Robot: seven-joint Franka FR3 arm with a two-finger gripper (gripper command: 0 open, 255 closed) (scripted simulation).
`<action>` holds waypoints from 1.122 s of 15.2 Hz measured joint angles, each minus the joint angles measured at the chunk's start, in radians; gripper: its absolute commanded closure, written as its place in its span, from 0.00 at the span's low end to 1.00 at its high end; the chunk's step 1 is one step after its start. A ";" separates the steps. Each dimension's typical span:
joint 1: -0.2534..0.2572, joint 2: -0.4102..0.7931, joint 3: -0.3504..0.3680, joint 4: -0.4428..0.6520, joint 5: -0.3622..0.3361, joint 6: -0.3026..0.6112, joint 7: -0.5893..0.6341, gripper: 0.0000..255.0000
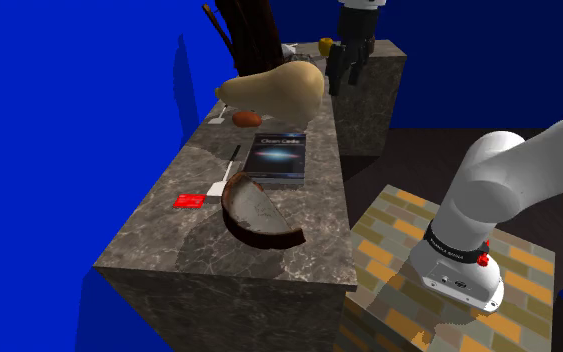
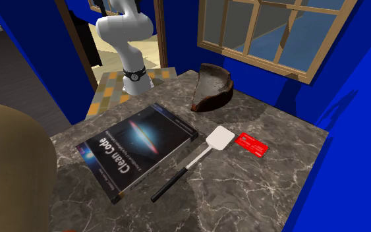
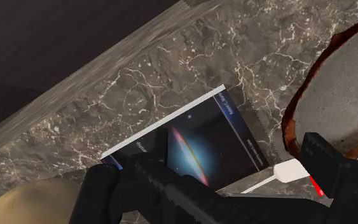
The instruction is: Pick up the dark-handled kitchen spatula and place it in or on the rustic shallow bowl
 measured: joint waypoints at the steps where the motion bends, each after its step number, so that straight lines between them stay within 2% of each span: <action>1: 0.000 0.000 0.000 0.000 0.000 0.000 0.000 0.00; 4: -0.010 0.048 0.048 -0.002 0.019 0.052 0.083 0.00; 10: -0.044 0.198 0.181 0.009 0.051 0.197 0.329 0.00; 17: -0.100 0.452 0.321 0.114 0.010 0.340 0.637 0.00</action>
